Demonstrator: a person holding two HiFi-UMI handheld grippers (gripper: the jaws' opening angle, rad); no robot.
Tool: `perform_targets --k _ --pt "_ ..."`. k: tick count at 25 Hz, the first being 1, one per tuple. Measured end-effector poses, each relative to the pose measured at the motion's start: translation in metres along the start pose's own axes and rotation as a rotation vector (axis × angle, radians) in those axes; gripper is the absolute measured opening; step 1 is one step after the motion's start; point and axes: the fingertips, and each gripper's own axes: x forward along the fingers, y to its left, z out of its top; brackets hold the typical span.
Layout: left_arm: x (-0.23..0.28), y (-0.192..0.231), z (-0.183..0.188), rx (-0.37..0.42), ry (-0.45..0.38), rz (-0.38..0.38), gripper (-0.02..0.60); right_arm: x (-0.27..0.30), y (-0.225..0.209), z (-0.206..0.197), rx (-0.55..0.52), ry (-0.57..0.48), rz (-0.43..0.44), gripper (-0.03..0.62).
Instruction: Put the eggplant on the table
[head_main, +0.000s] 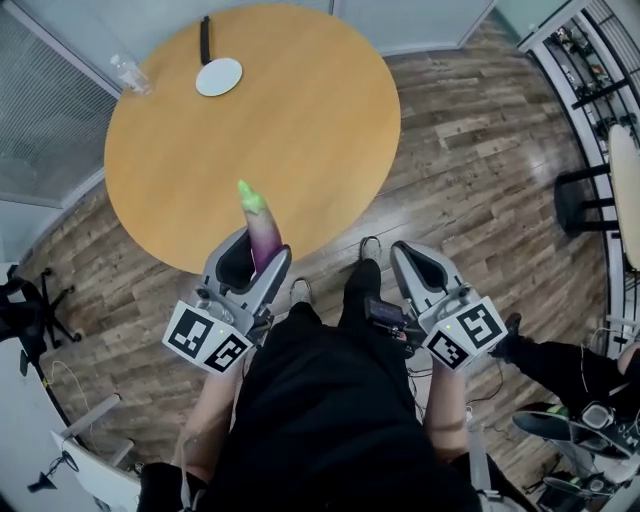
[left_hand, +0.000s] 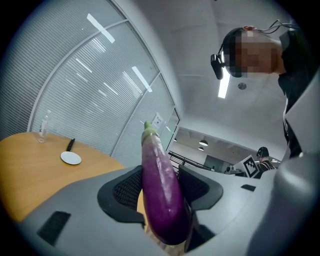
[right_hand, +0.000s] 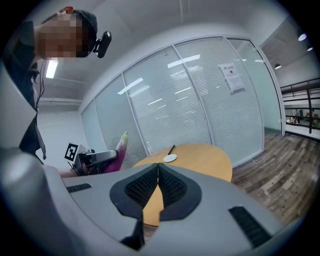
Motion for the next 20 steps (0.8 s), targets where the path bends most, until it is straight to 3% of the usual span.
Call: perform_targets --k 12,20 --pt "0.103 -0.014 0.023 0.014 -0.074 0.149 0.235 0.03 -0.116 0.065 -0.046 0.017 0.153 0.017" --pt "0.149 -0.021 0.023 -0.003 -0.124 0.28 0.235 0.043 -0.158 0.079 -0.067 0.078 0.301 0.017"
